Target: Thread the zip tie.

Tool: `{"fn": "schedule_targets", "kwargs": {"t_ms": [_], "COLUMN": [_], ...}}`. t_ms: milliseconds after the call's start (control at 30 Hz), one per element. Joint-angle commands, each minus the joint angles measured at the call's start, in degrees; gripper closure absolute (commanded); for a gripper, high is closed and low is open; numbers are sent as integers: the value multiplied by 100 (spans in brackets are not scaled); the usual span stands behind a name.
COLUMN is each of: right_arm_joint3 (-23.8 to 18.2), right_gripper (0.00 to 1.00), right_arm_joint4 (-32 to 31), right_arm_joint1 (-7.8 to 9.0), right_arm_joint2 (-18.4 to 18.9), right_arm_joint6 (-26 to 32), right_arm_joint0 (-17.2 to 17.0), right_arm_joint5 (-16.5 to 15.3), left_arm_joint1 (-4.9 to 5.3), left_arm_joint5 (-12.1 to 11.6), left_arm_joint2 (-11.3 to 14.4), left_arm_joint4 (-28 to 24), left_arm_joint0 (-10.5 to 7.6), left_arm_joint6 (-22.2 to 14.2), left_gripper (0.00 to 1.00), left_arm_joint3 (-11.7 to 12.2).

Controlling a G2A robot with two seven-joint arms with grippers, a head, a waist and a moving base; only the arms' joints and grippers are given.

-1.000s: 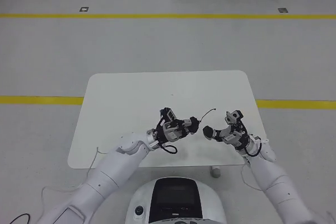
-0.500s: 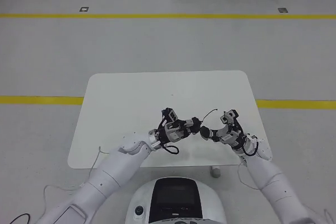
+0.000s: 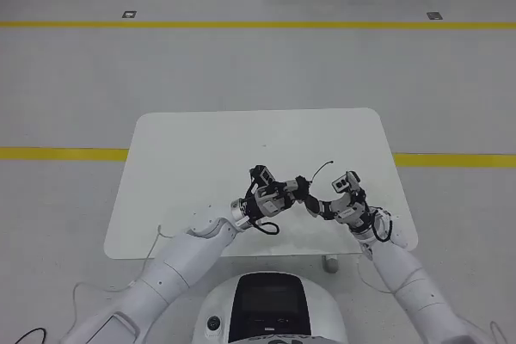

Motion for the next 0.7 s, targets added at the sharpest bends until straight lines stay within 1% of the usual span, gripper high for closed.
{"fn": "schedule_targets", "kwargs": {"t_ms": [0, 67, 100, 233, 367, 433, 500, 667], "right_arm_joint3": [-2, -7, -7, -1, 0, 23, 54, 113], "right_gripper": [13, 22, 33, 52, 57, 58, 62, 64], "right_arm_joint4": [58, 118, 132, 166, 185, 182, 179, 185], "right_arm_joint1": [-11, -22, -25, -36, -52, -60, -71, -98], "right_arm_joint2": [-12, -29, -33, -43, -72, -86, -104, -147], "right_arm_joint6": [0, 0, 0, 0, 0, 0, 0, 0], "right_arm_joint0": [1, 0, 0, 1, 8, 21, 39, 80], "right_arm_joint5": [15, 47, 54, 36, 33, 39, 40, 46], "left_arm_joint1": [-18, -40, -49, -49, -49, -49, -49, -49], "left_arm_joint5": [-25, -43, -44, -44, -44, -44, -44, -44], "left_arm_joint2": [14, 33, 39, 39, 39, 39, 39, 39], "left_arm_joint4": [-48, -92, -113, -113, -113, -113, -113, -113], "left_arm_joint0": [-10, -26, -34, -34, -34, -34, -34, -34], "left_arm_joint6": [-38, -67, -86, -86, -86, -86, -86, -86], "left_gripper": [100, 100, 100, 100, 100, 100, 100, 100], "left_arm_joint3": [49, 106, 124, 124, 124, 124, 124, 124]}}
